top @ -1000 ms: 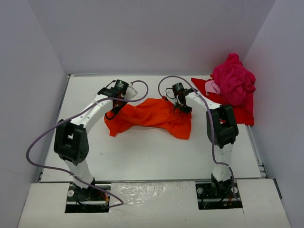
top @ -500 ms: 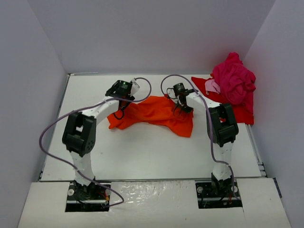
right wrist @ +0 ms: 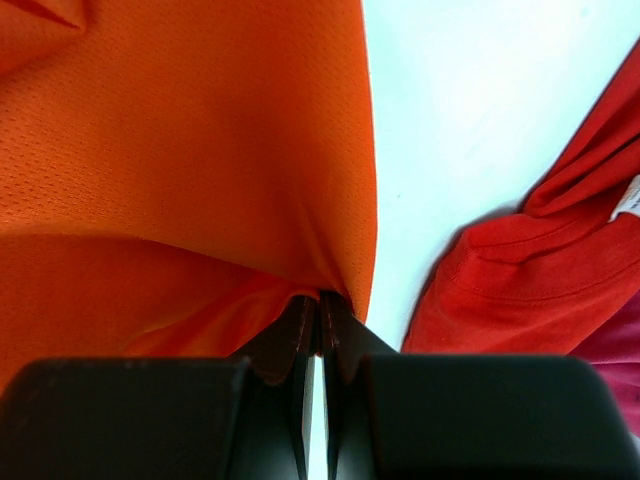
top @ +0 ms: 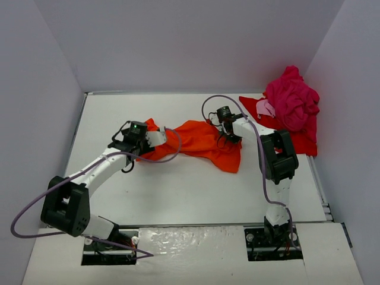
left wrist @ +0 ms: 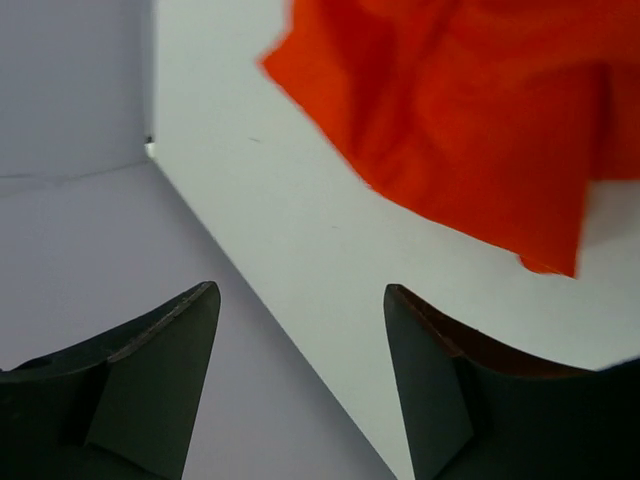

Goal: Fold and stack the t-shirts

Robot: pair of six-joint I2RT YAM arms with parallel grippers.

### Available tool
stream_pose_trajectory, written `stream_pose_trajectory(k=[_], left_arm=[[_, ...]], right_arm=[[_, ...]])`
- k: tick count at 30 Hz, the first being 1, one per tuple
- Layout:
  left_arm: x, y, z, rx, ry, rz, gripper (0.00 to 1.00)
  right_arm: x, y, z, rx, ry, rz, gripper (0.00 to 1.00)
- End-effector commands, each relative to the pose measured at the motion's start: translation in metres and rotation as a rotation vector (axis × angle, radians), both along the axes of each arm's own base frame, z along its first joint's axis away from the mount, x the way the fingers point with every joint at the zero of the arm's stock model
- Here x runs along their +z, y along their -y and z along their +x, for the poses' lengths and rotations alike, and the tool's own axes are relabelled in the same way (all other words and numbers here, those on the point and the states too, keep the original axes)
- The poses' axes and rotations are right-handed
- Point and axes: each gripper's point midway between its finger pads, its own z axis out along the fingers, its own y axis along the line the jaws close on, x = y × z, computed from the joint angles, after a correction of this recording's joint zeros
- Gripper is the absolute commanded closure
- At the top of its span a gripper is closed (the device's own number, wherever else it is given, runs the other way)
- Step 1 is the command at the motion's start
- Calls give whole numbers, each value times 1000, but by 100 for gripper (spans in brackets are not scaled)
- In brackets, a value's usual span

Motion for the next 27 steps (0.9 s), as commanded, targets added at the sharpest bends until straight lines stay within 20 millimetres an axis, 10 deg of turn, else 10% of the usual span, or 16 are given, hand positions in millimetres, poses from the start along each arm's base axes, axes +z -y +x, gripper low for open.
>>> stream_pose_trajectory(k=[1, 17, 23, 27], left_arm=[[-32, 5, -7, -149, -39, 121, 38], [-72, 10, -10, -252, 1, 163, 41], [-64, 23, 2, -249, 46, 101, 100], [-45, 34, 6, -225, 72, 45, 100]], right_arm=[[38, 2, 3, -24, 97, 9, 100], [24, -4, -5, -28, 69, 8, 100], [22, -7, -8, -18, 62, -6, 100], [20, -6, -10, -17, 57, -7, 100]])
